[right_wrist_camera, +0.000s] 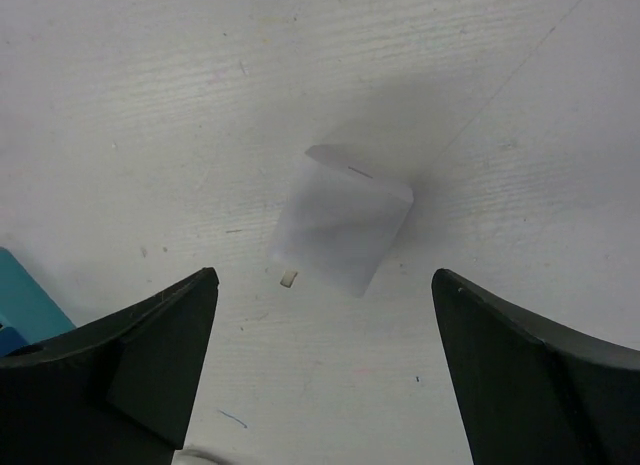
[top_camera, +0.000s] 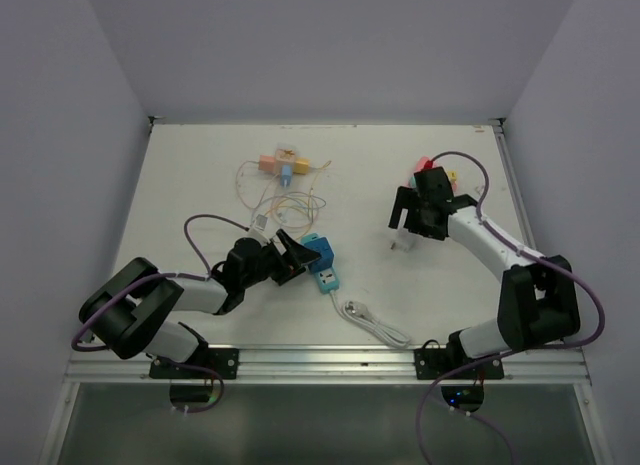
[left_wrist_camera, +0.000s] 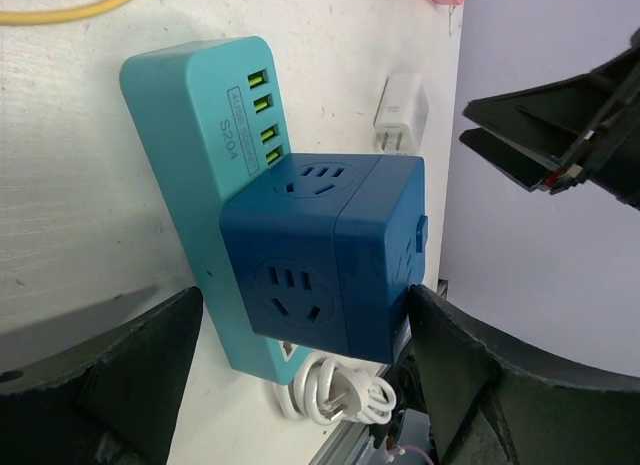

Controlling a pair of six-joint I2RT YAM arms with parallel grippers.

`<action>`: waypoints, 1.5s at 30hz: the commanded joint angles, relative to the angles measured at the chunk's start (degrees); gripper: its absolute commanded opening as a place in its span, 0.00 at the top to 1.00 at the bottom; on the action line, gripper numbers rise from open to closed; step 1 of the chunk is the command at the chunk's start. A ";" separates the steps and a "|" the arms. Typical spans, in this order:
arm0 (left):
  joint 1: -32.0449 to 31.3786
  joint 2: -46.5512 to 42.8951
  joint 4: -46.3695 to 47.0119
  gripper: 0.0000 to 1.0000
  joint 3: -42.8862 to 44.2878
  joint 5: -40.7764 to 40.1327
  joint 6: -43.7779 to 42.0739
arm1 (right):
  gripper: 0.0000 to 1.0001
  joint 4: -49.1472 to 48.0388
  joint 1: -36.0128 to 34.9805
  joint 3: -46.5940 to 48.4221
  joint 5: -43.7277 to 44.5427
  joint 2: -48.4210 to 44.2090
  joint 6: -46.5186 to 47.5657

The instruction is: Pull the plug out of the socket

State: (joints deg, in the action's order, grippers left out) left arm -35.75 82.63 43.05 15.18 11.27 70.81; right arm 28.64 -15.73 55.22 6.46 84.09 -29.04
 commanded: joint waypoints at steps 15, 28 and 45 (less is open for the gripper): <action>0.24 -11.43 -20.62 0.01 0.72 -3.79 -9.70 | 0.08 -10.27 -5.36 -11.71 -17.01 -24.41 0.82; -0.11 -24.19 -46.12 0.00 18.03 -12.15 -42.04 | 0.07 -13.88 -10.11 -20.32 -20.52 -30.39 0.29; -14.96 0.51 -64.57 0.00 46.34 -19.00 -72.37 | 0.06 -11.15 -10.20 -24.90 -21.58 -39.62 0.56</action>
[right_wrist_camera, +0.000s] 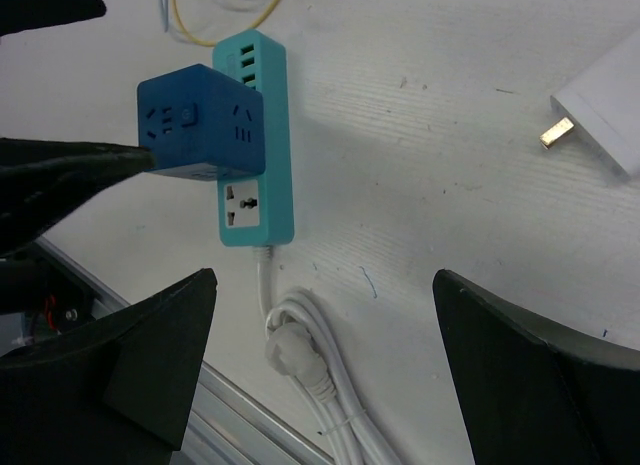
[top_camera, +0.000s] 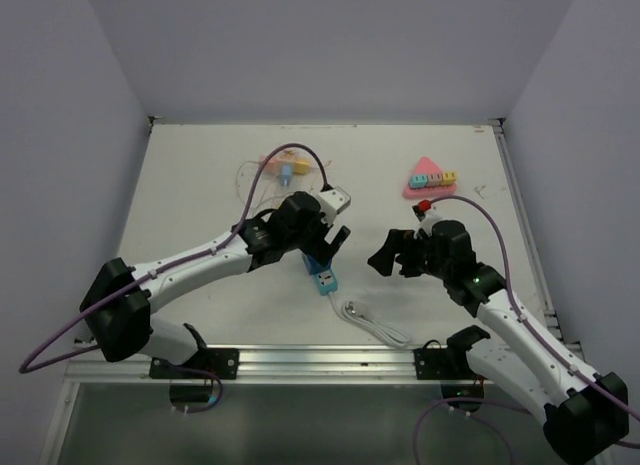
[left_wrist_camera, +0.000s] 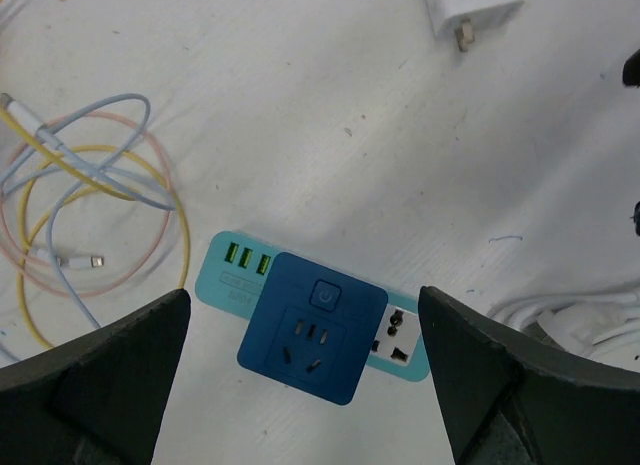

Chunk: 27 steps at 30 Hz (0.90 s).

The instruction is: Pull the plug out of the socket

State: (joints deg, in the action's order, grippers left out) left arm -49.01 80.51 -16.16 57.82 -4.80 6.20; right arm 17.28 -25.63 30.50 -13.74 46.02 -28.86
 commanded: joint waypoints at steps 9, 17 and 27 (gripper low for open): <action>-3.98 10.71 -12.75 0.00 8.44 -4.34 -13.14 | 0.06 1.09 -0.21 -1.59 -1.64 -4.27 0.82; -4.60 14.67 -14.33 0.03 9.41 -4.26 -14.19 | 0.06 1.53 -0.21 -2.02 -2.26 -5.24 1.18; -4.69 12.83 -13.28 0.51 9.33 -1.01 -14.46 | 0.06 -0.05 -0.30 -2.55 -4.98 -4.10 -0.31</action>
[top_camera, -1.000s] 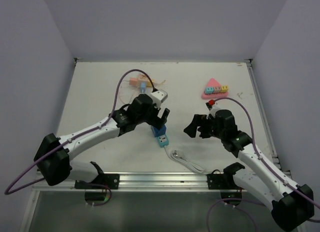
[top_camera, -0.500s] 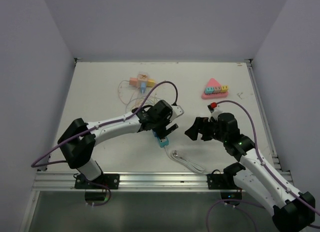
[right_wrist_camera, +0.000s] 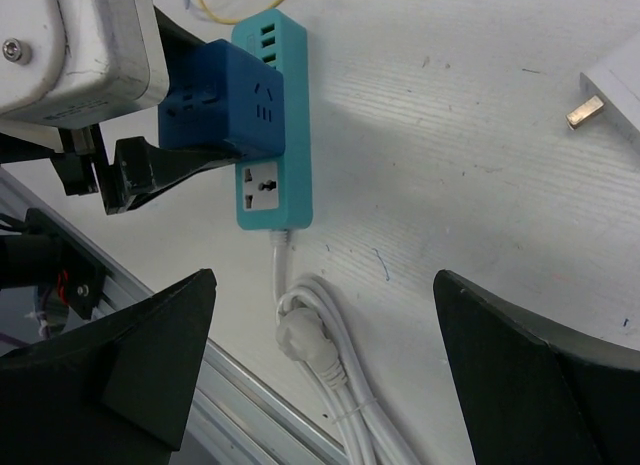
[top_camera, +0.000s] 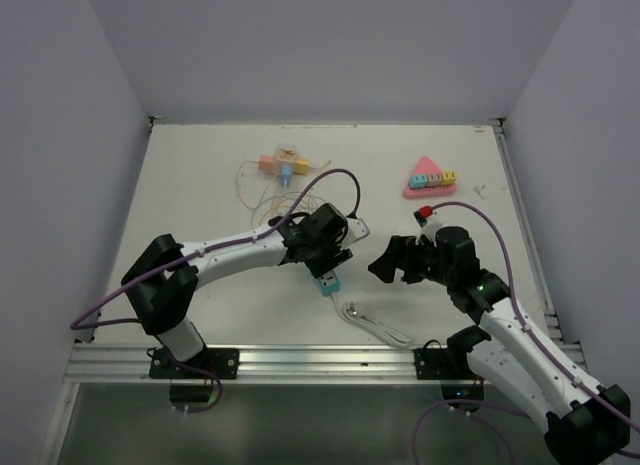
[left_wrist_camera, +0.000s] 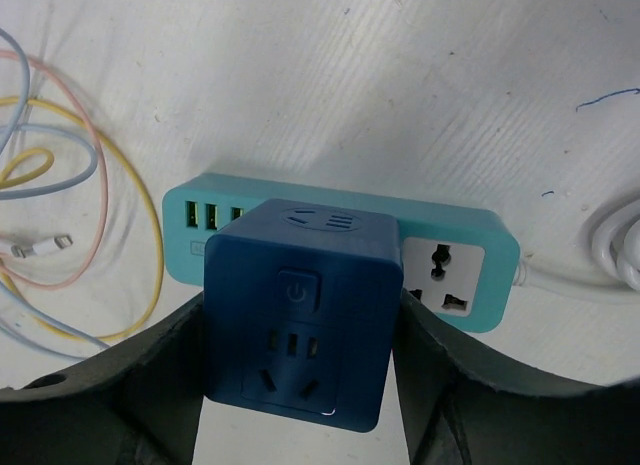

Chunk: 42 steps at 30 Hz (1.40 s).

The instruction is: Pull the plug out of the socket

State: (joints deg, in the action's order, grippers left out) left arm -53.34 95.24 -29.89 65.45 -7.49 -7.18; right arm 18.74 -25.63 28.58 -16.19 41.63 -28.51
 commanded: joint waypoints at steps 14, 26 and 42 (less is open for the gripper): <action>-0.27 -21.05 17.49 0.99 -10.69 4.50 10.76 | 0.03 -15.92 -2.58 -1.07 -10.01 10.92 -10.77; -0.27 -30.99 28.92 1.00 -20.10 5.20 18.51 | 0.04 -21.46 -11.99 4.11 -6.76 20.86 -14.02; -0.36 -34.85 37.36 1.00 -25.28 4.76 24.67 | 0.68 -22.44 -14.54 2.63 -1.31 24.12 -14.64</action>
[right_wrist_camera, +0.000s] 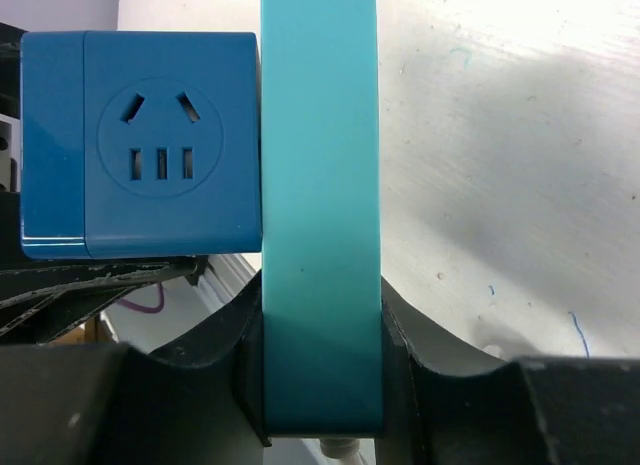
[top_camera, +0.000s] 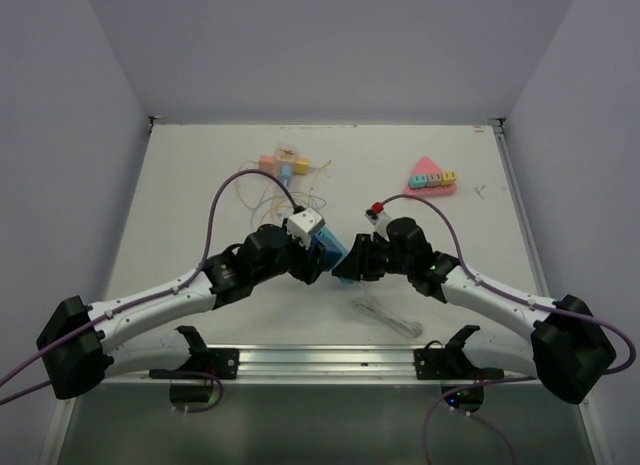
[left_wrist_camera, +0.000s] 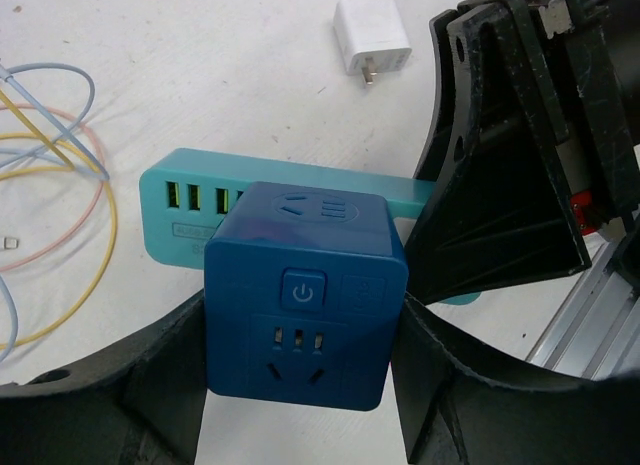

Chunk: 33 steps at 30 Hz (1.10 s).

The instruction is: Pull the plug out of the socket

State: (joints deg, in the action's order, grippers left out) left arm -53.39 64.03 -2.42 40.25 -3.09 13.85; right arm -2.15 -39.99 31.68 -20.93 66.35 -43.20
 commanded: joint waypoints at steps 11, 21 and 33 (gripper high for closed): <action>-0.75 -9.89 13.22 1.00 -7.29 -2.35 9.18 | 1.00 1.62 -0.18 -4.08 14.15 0.62 -5.22; -5.40 -11.12 13.66 1.00 -6.77 -10.96 10.23 | 1.00 1.10 -0.18 -8.13 20.66 3.17 -10.76; -9.63 -13.84 11.04 1.00 -2.46 -17.90 12.08 | 1.00 -5.05 -0.27 -12.08 23.22 7.83 -11.64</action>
State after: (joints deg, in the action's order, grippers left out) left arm -61.67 56.77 0.45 31.11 -17.06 21.02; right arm -16.38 -43.42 23.46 -17.98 69.84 -52.95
